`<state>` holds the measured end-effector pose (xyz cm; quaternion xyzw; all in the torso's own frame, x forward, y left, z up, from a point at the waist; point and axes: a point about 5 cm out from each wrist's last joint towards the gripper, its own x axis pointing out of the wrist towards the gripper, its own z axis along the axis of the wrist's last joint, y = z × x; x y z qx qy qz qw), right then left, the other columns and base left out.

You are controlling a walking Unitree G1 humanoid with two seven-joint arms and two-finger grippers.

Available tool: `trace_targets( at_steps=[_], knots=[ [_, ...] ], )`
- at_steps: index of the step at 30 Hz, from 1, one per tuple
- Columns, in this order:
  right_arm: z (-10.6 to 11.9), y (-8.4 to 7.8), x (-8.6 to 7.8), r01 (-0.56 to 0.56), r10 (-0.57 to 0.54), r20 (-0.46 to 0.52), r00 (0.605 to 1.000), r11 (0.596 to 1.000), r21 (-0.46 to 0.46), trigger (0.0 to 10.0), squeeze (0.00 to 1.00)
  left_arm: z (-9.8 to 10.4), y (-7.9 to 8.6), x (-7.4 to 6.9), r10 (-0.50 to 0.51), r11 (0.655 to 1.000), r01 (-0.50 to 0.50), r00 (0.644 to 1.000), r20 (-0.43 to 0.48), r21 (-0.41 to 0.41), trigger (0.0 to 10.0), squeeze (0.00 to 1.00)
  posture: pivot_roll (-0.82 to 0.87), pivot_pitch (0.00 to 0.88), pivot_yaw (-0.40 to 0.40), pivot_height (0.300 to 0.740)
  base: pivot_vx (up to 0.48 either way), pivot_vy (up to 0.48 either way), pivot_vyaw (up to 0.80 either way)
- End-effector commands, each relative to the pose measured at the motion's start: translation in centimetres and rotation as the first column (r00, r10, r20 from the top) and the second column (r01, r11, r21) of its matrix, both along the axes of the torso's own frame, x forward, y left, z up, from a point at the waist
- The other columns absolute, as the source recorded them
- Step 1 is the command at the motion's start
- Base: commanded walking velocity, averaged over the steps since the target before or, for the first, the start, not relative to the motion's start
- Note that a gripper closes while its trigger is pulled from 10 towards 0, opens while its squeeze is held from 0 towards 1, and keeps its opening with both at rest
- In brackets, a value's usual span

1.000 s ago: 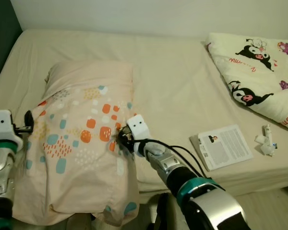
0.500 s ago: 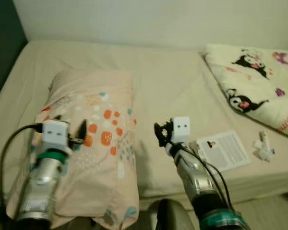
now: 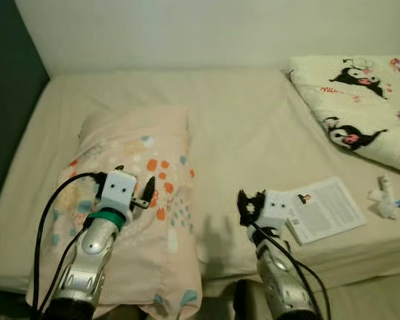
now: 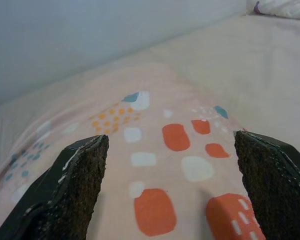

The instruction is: Clean up the room

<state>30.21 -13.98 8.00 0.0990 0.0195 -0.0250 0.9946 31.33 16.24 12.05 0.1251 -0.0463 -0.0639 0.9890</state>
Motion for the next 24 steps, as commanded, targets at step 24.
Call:
trace_targets(
  at_steps=[24],
  knots=[
    [-1.5,1.0,0.5,-0.036,0.041,-0.159,0.986,0.999,0.038,10.0,0.0,-3.0,1.5,-1.2,0.132,0.991,-0.13,0.985,-0.111,0.024,10.0,0.0,0.1,0.0,0.032,0.72,0.0,0.0,0.0]
  ],
)
